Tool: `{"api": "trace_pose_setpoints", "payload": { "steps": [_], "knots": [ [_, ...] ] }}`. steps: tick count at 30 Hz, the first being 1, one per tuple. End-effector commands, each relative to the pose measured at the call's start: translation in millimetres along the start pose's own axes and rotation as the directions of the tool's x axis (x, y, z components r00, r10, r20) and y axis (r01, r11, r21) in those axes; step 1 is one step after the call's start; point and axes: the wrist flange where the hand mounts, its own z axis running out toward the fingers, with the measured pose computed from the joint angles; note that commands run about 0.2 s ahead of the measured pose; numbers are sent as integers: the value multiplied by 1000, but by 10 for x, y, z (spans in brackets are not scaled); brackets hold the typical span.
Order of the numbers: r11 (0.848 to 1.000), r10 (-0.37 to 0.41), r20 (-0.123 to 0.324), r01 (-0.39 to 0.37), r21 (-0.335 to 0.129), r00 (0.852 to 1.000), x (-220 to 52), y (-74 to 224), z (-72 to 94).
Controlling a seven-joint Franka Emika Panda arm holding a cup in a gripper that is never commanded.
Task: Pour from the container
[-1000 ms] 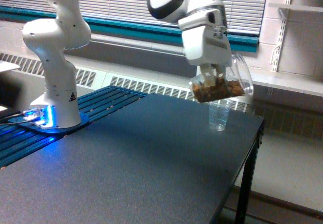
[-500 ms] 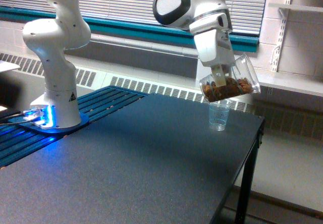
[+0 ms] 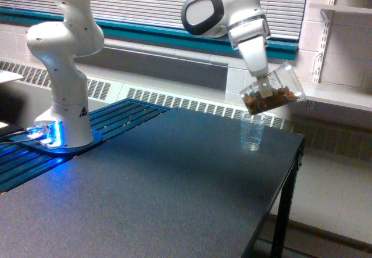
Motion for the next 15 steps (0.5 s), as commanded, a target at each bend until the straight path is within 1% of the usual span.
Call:
{"api": "trace_pose_setpoints", "payload": {
  "steps": [1, 4, 8, 10, 12, 15],
  "knots": [
    [980, -187, -48, 190, 55, 981, -77, -369, -176],
    [970, -227, -53, 230, 73, 973, -158, -466, -183],
    [950, -293, -68, 298, 93, 954, -250, -582, -216],
    [937, -326, -68, 332, 108, 943, -310, -640, -225],
    [926, -351, -77, 358, 117, 933, -356, -672, -241],
    [903, -402, -93, 412, 122, 911, -426, -724, -279]
  ]
}}
